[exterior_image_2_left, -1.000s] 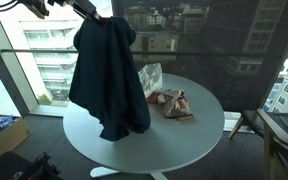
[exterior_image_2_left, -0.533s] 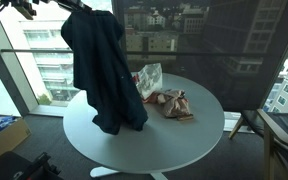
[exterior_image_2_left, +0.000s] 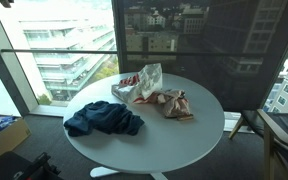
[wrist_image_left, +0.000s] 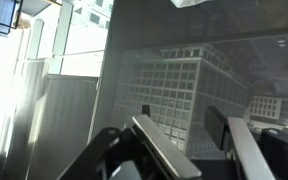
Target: Use the blue shirt to lift the duster, then move the blue shirt to the right
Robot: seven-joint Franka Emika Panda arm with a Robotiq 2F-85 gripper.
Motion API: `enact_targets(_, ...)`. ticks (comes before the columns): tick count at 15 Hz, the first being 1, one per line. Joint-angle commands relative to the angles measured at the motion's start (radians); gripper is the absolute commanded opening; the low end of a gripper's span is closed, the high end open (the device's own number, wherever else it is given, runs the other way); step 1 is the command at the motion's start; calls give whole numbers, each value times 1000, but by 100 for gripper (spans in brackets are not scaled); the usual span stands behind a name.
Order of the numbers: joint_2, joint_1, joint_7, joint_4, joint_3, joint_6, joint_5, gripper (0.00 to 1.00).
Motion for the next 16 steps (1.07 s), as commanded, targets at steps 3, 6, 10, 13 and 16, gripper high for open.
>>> enact_targets(3, 226, 14, 3, 78, -57, 127, -57, 35)
enact_targets(6, 393, -1, -17, 115, -110, 248, -79, 35)
enact_targets(10, 615, -8, -75, 198, -180, 370, -73, 35)
enact_targets(13, 714, -32, -208, 222, -199, 452, 77, 42)
enact_targets(16, 711, -47, -394, 175, -191, 428, 326, 79)
